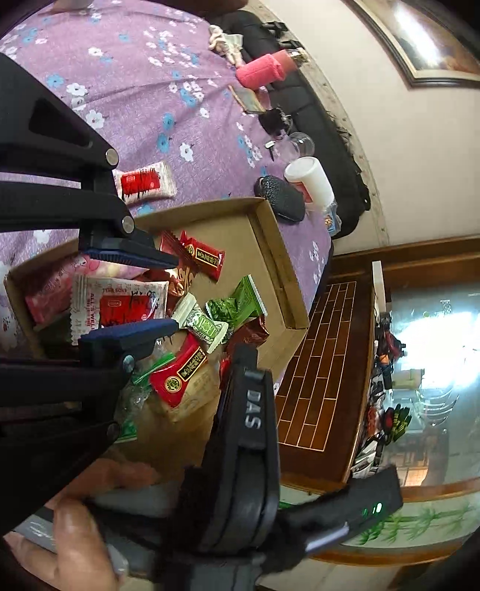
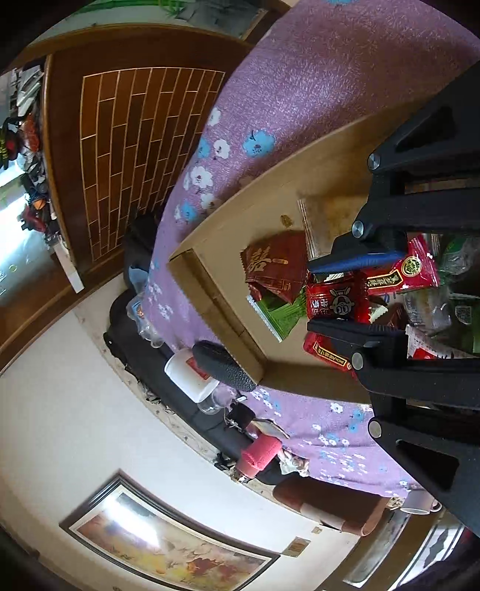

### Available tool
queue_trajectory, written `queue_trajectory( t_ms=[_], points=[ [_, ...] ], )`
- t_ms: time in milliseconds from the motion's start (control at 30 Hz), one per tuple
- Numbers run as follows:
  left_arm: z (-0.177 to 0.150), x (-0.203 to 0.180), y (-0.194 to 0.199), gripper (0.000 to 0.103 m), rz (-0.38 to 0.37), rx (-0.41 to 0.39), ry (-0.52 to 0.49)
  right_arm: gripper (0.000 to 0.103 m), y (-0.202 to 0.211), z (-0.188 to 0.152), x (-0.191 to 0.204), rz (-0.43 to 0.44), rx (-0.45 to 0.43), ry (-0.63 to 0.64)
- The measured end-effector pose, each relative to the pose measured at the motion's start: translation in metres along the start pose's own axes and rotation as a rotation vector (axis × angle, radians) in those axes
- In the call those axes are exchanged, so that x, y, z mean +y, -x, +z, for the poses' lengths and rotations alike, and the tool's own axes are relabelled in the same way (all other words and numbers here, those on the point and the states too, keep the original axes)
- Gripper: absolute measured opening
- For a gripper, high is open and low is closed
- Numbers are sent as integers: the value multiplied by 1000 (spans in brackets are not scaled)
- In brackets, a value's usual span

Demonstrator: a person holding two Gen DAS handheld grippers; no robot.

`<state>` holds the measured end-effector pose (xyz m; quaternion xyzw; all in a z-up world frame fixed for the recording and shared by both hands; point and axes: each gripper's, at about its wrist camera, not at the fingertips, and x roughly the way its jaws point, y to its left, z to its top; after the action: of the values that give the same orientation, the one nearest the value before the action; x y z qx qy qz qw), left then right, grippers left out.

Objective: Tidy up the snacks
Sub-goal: 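Carry the red candy and red-white packet over the cardboard tray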

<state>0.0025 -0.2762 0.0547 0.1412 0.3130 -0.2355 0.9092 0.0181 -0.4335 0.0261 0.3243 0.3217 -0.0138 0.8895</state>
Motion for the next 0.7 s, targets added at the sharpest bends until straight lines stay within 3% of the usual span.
queue_trajectory(
  t_ms=[133,267,333,433,567,700],
  points=[
    [9,38,14,27,0,33,75,26,0,-1,4,8,-1,27],
    [8,114,10,27,-53,149,283,26,1,0,3,19,-5,20],
    [-2,144,-2,27,-118,221,415,26,0,0,5,18,-7,28],
    [-14,166,-21,27,-169,277,558,26,1,-2,7,16,-8,37],
    [-16,157,-36,39,-159,298,552,26,1,-1,6,16,-15,33],
    [-11,143,-54,41,-94,316,476,26,2,-2,8,23,-12,40]
  ],
)
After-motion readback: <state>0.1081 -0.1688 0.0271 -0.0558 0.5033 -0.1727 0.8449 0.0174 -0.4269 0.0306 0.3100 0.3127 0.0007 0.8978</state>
